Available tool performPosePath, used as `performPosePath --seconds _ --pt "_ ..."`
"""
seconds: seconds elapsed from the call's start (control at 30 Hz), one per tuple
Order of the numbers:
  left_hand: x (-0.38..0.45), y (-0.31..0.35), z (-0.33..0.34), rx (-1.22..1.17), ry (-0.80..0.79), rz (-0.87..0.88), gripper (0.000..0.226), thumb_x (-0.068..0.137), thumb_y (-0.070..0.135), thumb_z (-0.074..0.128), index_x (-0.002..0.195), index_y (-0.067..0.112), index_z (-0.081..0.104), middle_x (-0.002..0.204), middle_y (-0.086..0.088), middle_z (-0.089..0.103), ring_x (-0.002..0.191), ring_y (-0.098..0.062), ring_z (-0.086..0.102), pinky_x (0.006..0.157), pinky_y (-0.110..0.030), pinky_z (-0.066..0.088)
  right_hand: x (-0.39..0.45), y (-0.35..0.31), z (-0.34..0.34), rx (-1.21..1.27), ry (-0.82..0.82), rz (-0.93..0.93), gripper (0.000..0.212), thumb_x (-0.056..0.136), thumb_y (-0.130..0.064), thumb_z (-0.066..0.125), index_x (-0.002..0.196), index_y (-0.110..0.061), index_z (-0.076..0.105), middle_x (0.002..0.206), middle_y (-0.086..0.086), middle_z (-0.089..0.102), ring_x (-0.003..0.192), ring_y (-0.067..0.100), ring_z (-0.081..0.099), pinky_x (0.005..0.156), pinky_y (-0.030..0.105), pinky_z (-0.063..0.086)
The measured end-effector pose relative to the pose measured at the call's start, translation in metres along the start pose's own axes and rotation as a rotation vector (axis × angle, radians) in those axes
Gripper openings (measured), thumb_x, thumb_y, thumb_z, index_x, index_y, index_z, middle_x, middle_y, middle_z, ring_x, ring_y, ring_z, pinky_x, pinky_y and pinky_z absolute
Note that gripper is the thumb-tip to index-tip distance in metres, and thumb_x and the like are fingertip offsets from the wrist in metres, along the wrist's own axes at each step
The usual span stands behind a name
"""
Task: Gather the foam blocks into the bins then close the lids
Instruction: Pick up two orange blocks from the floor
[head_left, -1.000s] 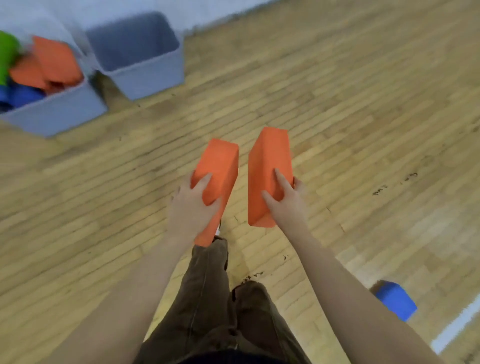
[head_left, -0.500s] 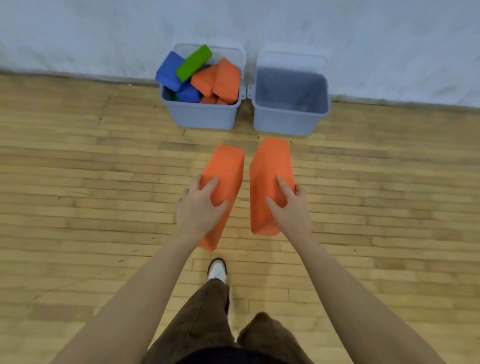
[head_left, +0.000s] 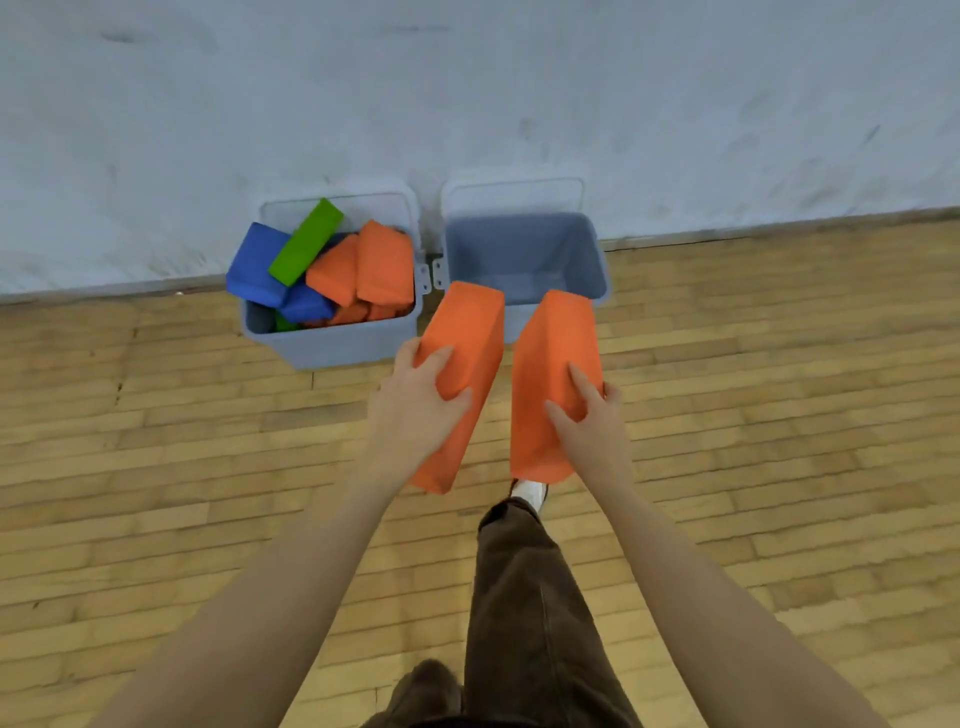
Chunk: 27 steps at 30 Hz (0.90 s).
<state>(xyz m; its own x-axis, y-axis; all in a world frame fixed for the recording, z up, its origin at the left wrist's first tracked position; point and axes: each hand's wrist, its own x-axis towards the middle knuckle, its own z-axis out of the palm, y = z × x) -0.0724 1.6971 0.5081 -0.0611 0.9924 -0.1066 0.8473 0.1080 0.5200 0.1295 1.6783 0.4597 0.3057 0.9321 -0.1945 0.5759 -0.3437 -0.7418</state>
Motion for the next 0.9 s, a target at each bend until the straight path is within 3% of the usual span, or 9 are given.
performPosePath --seconds 0.27,0.43,0.63,0.9 --pt "0.196 0.067 0.008 -0.007 0.028 -0.055 0.058 0.080 0.046 0.063 0.135 0.033 0.047 0.148 0.001 0.029 0.125 -0.028 0.042 0.096 -0.045 0.042 0.207 -0.040 -0.019 -0.027 -0.039 -0.048 0.063 0.084 -0.035 0.066 0.141 -0.034 0.041 0.145 0.012 0.029 0.129 0.027 0.040 0.102 0.037 0.039" --pt "0.303 0.080 0.018 -0.017 0.036 -0.108 0.060 0.079 0.046 0.063 0.135 0.032 0.047 0.148 -0.002 0.030 0.125 -0.030 0.043 0.097 -0.050 0.040 0.318 -0.067 -0.011 -0.091 -0.080 -0.059 0.063 0.082 -0.043 0.065 0.140 -0.039 0.040 0.147 0.004 0.026 0.127 0.022 0.042 0.094 0.044 0.047" --pt "0.418 0.066 0.067 -0.136 0.011 -0.194 0.059 0.080 0.044 0.064 0.135 0.030 0.047 0.148 -0.001 0.029 0.127 -0.027 0.041 0.098 -0.048 0.041 0.438 -0.080 0.041 -0.105 -0.132 -0.064 0.061 0.085 -0.040 0.063 0.141 -0.036 0.040 0.146 0.006 0.027 0.128 0.024 0.041 0.096 0.041 0.045" --pt "0.575 0.010 0.164 -0.183 -0.118 -0.251 0.056 0.088 0.039 0.058 0.139 0.020 0.043 0.151 -0.010 0.026 0.133 -0.029 0.035 0.105 -0.044 0.035 0.585 -0.054 0.143 -0.109 -0.160 0.035 0.057 0.088 -0.043 0.060 0.141 -0.035 0.040 0.152 0.005 0.020 0.135 0.027 0.033 0.100 0.051 0.041"
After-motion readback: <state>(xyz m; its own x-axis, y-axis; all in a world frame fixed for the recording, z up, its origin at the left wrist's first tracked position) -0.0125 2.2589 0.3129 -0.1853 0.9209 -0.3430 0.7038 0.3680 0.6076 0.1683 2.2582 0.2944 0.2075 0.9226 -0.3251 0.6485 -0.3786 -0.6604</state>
